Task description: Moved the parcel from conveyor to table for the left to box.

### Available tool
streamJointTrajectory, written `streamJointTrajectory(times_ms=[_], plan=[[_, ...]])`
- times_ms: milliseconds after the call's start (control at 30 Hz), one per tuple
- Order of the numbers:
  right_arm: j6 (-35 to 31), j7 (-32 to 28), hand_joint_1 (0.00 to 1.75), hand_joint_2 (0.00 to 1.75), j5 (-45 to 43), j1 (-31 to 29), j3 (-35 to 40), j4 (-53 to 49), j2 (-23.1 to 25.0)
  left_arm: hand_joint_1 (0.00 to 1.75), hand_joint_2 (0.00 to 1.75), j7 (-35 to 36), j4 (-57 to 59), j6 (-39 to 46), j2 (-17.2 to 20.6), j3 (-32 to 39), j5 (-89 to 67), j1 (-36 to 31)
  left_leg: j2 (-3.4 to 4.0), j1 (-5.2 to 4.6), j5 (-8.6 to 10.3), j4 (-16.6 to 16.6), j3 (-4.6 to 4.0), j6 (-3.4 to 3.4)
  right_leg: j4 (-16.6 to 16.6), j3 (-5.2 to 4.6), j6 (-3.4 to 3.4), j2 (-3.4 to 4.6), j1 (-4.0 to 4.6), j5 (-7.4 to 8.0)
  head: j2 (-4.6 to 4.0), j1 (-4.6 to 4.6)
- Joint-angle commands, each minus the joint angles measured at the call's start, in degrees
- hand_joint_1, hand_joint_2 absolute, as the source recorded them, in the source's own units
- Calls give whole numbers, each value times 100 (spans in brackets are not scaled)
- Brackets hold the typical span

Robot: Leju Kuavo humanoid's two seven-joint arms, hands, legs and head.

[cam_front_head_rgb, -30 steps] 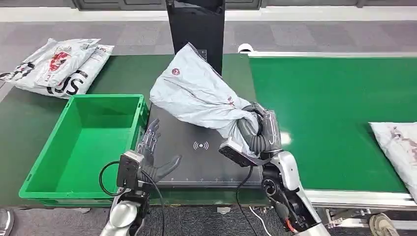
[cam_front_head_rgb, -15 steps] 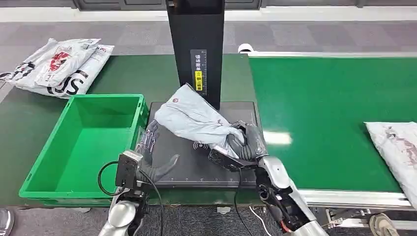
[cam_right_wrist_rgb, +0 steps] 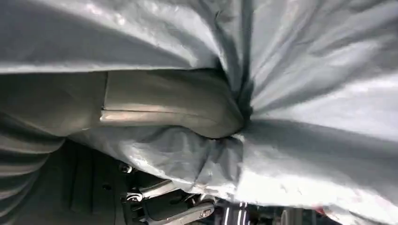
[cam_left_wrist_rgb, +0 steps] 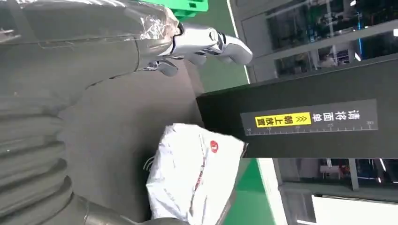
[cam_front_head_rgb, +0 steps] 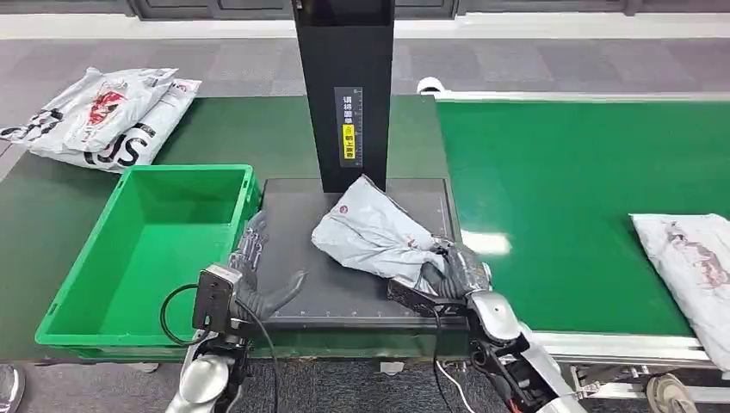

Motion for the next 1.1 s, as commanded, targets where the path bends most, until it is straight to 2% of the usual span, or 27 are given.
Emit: streamJointTrajectory(times_ms=[33,100,133,200,267,333,533,733,833,933,1100], plan=[[-580,-63,0,175,-156,316,-115,-180,-220,0,175,75,-61,-15,23,170,-56,95,-5,0,2,-4,6,2,-6,9,-1,-10,1,0,2,0],[-1094,-386,0,175,-492,521,-391,-570,-181,0,175,81,-77,7,15,183,-109,115,3,-1,1,-4,5,1,-4,5,-2,-3,0,1,0,0],[-1492,-928,0,175,-1121,703,-661,-973,-124,0,175,86,-77,38,-3,191,-166,130,5,1,2,-10,8,1,-11,9,-3,-4,2,3,2,0],[-1752,-1635,0,175,-2144,983,-954,-1621,-125,0,175,78,-23,37,-21,183,-168,119,-3,1,2,-9,7,0,-9,8,-5,-13,3,0,0,0],[-2235,-2687,0,175,-3318,1362,-1295,-2568,8,0,175,-5,112,57,-49,142,-156,44,-13,-1,2,-9,3,0,-8,8,-6,-22,1,-4,0,0],[-2466,-3086,0,175,-3695,1564,-1439,-3160,118,0,175,-73,217,82,-62,112,-137,-14,-9,-1,-3,-3,-2,-2,0,0,-7,-15,1,-7,0,0],[-2749,-3628,0,175,-4019,1672,-1546,-3770,334,0,175,-168,220,154,-69,127,-82,22,4,-2,-7,-2,-5,-5,0,-11,-9,2,0,-7,0,0],[-2749,-3628,0,175,-4019,1672,-1546,-3770,334,0,175,-168,220,154,-69,127,-82,22,5,0,-5,-3,-5,-5,-3,-10,-10,-3,2,-7,2,0],[-2904,-4043,0,175,-4206,1633,-1635,-3852,440,0,175,-169,202,146,-97,143,-82,31,11,2,-6,-9,2,-4,-10,-2,-11,1,4,-5,2,0],[-2904,-4745,0,175,-4492,1758,-2204,-4479,899,0,175,-134,340,351,-77,35,-545,-62,8,-1,-6,-5,-3,-5,-3,-9,-12,-4,1,-8,2,0],[-2904,-4752,0,175,-4586,1768,-2382,-4961,1070,0,175,205,1192,875,-9,-504,-2364,-751,-14,0,-2,-6,-2,-5,-4,-3,-14,-25,3,-12,2,0]])
